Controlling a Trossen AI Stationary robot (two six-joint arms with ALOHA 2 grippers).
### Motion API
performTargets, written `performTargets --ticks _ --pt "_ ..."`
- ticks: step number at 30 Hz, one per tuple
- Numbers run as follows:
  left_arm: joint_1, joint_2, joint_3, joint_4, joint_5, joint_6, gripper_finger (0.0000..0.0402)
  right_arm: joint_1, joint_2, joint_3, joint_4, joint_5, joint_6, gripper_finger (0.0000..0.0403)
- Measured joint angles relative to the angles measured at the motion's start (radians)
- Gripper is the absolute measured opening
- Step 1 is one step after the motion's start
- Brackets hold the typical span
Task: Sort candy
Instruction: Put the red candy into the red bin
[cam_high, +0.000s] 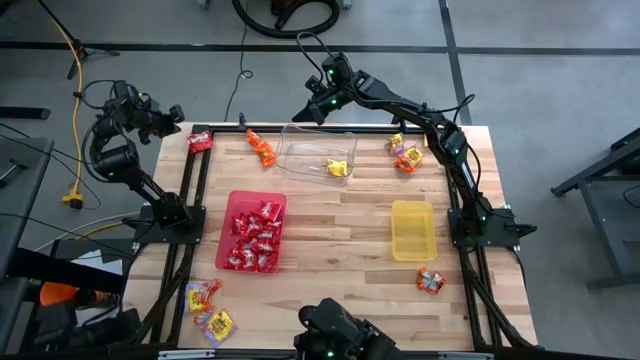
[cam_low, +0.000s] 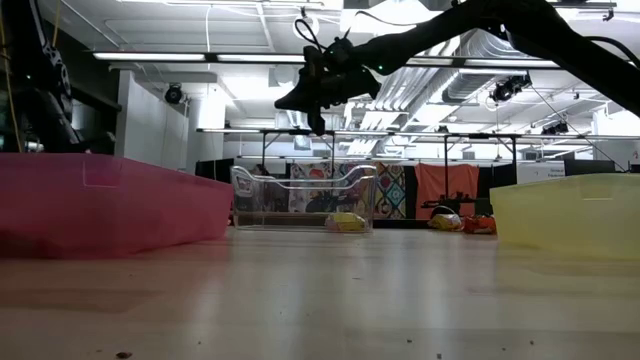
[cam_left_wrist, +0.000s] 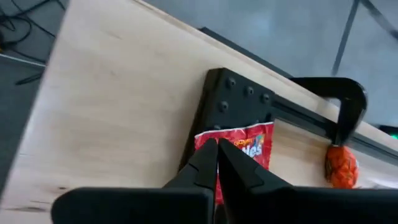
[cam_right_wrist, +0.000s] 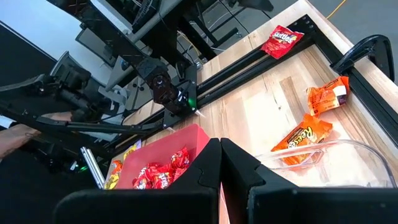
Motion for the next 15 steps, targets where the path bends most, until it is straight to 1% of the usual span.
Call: performTargets --ticks 4,7,10,15 --pt "-0.021 0.007 -0.034 -0.003 -0.003 -0.005 0.0001 0.000 0.000 0.000 0.000 0.000 0.000 0.0000" --pt "-0.026 0.007 -0.037 0.001 -0.004 -0.017 0.0006 0.000 0.000 0.000 0.000 0.000 0.001 0.0000" --pt "-0.022 0.007 -0.037 -0.012 -0.013 -0.018 0.0022 0.000 0.000 0.000 0.000 0.000 0.003 0.0000" --pt "-0.022 0.007 -0.037 -0.025 -0.038 0.004 0.0060 0.000 0.000 0.000 -0.016 -0.001 0.003 0.0000"
